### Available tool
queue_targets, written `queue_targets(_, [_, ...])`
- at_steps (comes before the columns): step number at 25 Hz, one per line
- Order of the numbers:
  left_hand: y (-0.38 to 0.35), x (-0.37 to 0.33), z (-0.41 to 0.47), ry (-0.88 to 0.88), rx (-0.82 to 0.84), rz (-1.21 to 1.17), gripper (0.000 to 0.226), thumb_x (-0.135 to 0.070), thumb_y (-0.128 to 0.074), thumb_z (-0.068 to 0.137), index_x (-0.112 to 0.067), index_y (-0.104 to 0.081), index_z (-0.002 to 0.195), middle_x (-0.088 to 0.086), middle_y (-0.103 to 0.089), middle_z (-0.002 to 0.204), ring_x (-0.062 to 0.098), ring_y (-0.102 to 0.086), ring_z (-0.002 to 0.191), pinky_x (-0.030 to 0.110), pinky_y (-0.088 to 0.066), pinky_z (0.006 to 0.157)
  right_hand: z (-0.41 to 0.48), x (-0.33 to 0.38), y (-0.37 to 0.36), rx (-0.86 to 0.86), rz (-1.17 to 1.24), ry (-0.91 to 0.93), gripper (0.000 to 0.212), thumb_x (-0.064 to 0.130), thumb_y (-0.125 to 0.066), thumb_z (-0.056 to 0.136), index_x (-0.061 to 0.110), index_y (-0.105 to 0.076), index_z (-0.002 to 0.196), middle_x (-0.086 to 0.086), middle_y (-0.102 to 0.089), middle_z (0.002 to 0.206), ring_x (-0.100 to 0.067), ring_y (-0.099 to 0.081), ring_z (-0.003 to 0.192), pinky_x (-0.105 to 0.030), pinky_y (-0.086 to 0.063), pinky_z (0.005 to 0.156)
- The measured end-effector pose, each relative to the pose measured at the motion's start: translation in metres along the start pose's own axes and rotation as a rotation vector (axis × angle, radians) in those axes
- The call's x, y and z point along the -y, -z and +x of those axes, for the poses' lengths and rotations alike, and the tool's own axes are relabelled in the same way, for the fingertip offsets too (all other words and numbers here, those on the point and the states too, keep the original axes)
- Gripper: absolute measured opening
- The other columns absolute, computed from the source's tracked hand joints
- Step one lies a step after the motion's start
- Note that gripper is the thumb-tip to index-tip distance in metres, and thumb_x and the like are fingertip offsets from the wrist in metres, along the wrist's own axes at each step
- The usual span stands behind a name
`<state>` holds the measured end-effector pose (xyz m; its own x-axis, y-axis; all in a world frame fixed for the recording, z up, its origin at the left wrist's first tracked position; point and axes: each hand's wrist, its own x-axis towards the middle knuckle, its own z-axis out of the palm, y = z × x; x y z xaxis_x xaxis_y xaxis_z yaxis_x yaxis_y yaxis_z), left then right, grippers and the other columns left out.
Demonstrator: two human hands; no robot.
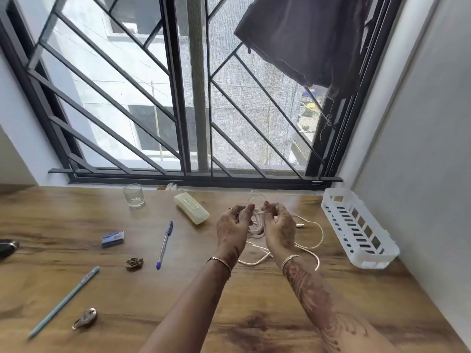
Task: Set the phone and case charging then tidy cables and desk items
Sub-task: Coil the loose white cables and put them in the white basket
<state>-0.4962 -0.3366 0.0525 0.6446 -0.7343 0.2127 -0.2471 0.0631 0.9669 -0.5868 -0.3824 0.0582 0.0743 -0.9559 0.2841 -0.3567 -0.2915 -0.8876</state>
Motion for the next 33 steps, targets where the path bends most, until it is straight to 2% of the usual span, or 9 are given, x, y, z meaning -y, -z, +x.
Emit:
queue_targets(2, [0.000, -0.001, 0.004, 0.017, -0.014, -0.021, 0.019, -0.042, -0.062, 0.087, -0.027, -0.065, 0.076, -0.007, -0.065, 0.061, -0.004, -0.055, 0.049, 0.020, -0.047, 0.056, -0.006, -0.001, -0.003, 0.083, -0.077, 0.025, 0.036, 0.042, -0.043, 0.096, 0.019, -0.063, 0.115, -0.006, -0.064, 0.111, -0.024, -0.058, 0.104, -0.030, -0.042, 0.088])
queue_targets(4, [0.002, 0.000, 0.007, 0.035, -0.020, -0.065, 0.018, -0.040, -0.063, 0.087, -0.028, -0.065, 0.074, -0.008, -0.064, 0.060, -0.004, -0.054, 0.049, 0.025, -0.049, 0.060, -0.010, -0.001, -0.003, 0.186, -0.154, 0.011, 0.046, 0.047, -0.037, 0.096, 0.027, -0.050, 0.136, -0.007, -0.047, 0.127, -0.021, -0.051, 0.115, -0.030, -0.039, 0.099])
queue_targets(7, [0.006, 0.009, 0.012, 0.084, -0.016, -0.159, 0.017, -0.040, -0.064, 0.086, -0.025, -0.068, 0.080, -0.006, -0.068, 0.067, 0.004, -0.059, 0.060, 0.032, -0.052, 0.066, -0.013, -0.002, -0.007, 0.225, -0.288, 0.106, 0.058, 0.050, -0.041, 0.094, 0.020, -0.039, 0.143, -0.010, -0.035, 0.131, -0.024, -0.043, 0.123, -0.034, -0.034, 0.109])
queue_targets(12, [0.008, 0.013, 0.013, 0.131, 0.072, -0.294, 0.013, -0.030, -0.063, 0.089, -0.020, -0.067, 0.083, -0.002, -0.067, 0.070, 0.004, -0.059, 0.056, 0.024, -0.049, 0.055, -0.020, 0.006, -0.010, 0.290, -0.310, 0.105, 0.054, 0.040, -0.037, 0.099, 0.008, -0.038, 0.143, -0.013, -0.051, 0.139, -0.027, -0.050, 0.123, -0.027, -0.035, 0.097])
queue_targets(15, [0.005, 0.013, 0.011, 0.194, 0.174, -0.410, 0.014, -0.026, -0.061, 0.091, -0.015, -0.066, 0.084, 0.002, -0.067, 0.074, 0.009, -0.059, 0.060, 0.019, -0.049, 0.050, -0.023, 0.011, -0.006, 0.328, -0.316, 0.005, 0.056, 0.029, -0.035, 0.101, 0.005, -0.019, 0.150, -0.014, -0.057, 0.132, -0.029, -0.053, 0.120, -0.031, -0.038, 0.094])
queue_targets(18, [-0.004, 0.019, 0.005, 0.255, 0.238, -0.476, 0.014, -0.024, -0.061, 0.090, -0.014, -0.066, 0.083, 0.002, -0.068, 0.074, 0.013, -0.058, 0.063, 0.022, -0.051, 0.053, -0.022, 0.008, 0.002, 0.286, -0.330, -0.052, 0.056, 0.020, -0.049, 0.094, 0.007, -0.032, 0.146, -0.012, -0.056, 0.133, -0.027, -0.052, 0.120, -0.028, -0.038, 0.097])
queue_targets(22, [-0.018, 0.020, -0.004, 0.282, 0.315, -0.517, 0.013, -0.022, -0.060, 0.091, -0.013, -0.067, 0.083, -0.003, -0.072, 0.070, 0.009, -0.064, 0.062, 0.021, -0.053, 0.055, -0.017, 0.002, 0.020, 0.206, -0.334, -0.074, 0.037, 0.019, -0.060, 0.085, 0.013, -0.061, 0.121, -0.012, -0.056, 0.118, -0.025, -0.051, 0.115, -0.024, -0.036, 0.098])
queue_targets(28, [-0.040, 0.016, 0.001, 0.323, 0.378, -0.563, 0.010, -0.021, -0.062, 0.089, -0.013, -0.067, 0.091, -0.002, -0.073, 0.074, 0.007, -0.068, 0.064, 0.022, -0.055, 0.057, -0.001, -0.010, 0.045, 0.183, -0.124, -0.094, 0.045, 0.007, -0.061, 0.086, 0.019, -0.057, 0.129, 0.000, -0.068, 0.115, -0.012, -0.063, 0.103, -0.021, -0.047, 0.092])
queue_targets(33, [-0.074, 0.008, 0.008, 0.329, 0.367, -0.549, 0.010, -0.020, -0.061, 0.090, -0.014, -0.067, 0.084, -0.005, -0.071, 0.068, 0.006, -0.066, 0.061, 0.020, -0.054, 0.056, 0.023, -0.027, 0.072, 0.196, 0.084, -0.164, 0.025, 0.009, -0.061, 0.089, 0.017, -0.049, 0.110, 0.001, -0.064, 0.097, -0.013, -0.062, 0.088, -0.025, -0.050, 0.083])
